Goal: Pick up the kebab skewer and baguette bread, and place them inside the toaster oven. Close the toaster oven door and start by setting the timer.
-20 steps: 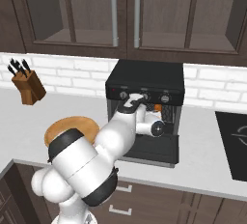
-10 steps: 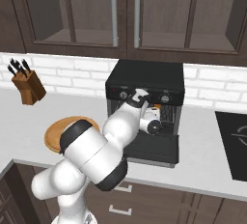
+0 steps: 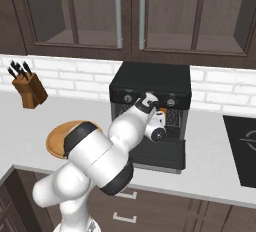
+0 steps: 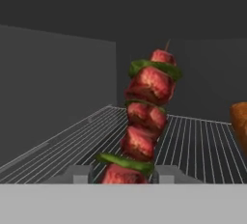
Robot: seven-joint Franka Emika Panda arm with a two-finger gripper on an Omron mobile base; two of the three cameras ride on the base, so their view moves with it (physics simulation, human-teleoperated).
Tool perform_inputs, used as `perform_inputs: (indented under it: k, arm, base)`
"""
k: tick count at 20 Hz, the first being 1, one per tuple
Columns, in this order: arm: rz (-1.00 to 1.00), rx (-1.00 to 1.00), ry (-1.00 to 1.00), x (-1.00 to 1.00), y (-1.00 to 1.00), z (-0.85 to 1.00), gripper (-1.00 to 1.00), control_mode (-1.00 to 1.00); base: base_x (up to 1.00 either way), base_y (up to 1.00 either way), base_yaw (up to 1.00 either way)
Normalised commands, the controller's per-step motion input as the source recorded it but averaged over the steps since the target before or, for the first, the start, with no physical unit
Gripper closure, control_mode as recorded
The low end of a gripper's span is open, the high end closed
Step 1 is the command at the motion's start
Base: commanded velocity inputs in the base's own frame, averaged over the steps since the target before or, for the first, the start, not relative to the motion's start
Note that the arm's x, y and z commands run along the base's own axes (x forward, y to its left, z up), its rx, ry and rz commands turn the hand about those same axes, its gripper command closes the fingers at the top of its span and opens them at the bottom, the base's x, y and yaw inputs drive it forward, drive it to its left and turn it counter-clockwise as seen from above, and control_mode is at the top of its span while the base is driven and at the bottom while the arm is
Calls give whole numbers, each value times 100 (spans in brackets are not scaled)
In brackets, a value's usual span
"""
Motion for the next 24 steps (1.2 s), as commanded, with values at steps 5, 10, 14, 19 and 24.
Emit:
perform_inputs:
  k: [5,10,14,19,24]
  arm:
    - [0,0,0,0,0,0,-100,-100]
    - [0,0,0,-8,0,1,-100,-100]
    - [0,0,-1,-60,0,24,-100,-100]
    - [0,0,0,-40,-2,72,-100,-100]
    - [0,0,2,-16,-3,71,-100,-100]
  base:
    - [0,0,0]
    - [0,0,0]
    - [0,0,0]
    - [0,0,0]
    - [0,0,0]
